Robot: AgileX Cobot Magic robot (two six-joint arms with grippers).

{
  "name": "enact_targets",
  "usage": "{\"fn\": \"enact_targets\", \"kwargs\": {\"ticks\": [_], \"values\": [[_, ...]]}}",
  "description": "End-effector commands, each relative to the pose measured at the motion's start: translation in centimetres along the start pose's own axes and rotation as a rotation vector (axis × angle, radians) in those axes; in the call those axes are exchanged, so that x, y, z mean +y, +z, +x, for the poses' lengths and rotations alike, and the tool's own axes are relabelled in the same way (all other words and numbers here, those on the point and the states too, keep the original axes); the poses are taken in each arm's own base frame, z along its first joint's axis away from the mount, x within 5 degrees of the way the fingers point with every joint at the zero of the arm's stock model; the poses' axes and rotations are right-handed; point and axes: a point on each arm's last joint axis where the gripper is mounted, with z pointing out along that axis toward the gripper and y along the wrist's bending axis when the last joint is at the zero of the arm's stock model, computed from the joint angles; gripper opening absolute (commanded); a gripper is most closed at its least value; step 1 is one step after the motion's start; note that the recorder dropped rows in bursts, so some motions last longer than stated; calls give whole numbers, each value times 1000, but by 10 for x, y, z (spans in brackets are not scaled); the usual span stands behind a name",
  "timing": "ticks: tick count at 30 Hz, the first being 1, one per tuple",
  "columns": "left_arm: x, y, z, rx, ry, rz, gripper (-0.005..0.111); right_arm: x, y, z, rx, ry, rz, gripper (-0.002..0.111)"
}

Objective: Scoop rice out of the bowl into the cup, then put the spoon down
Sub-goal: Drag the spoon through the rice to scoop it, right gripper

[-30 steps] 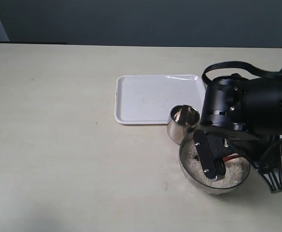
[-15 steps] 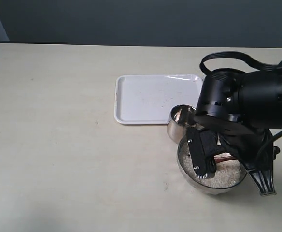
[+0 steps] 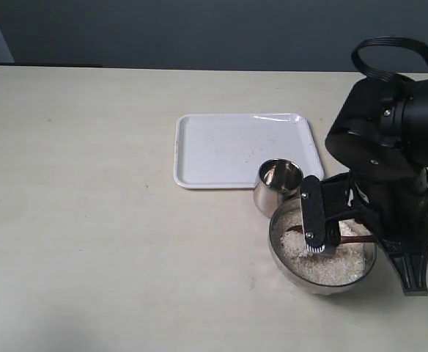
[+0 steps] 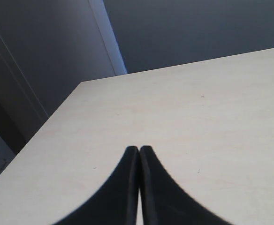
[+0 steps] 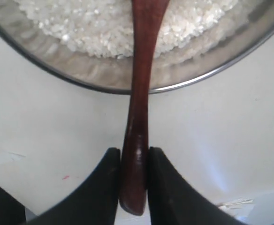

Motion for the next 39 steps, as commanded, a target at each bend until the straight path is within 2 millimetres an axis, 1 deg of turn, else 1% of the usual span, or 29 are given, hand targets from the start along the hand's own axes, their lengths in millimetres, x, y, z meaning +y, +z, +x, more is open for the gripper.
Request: {"fn": "enact_targets", "kwargs": {"ticks": [1,23,26,32,39], "values": [[0,-1,-2,-19,-2,-3,1,0,-3,1,-28,11,-13,0],[0,-1,-2,-19,-2,-3,1,2,-4,0,-44,18,-34,0],[0,-1,-2,-19,-2,-3,1,2,-7,3,-54,26,-22,0],[0,-1,-2,-19,-2,-3,1,-6,-7,22,-81,119,-43,0],[0,-1,-2,-19,-2,-3,1,-7,-6,25,-80,130,-46,0]]}}
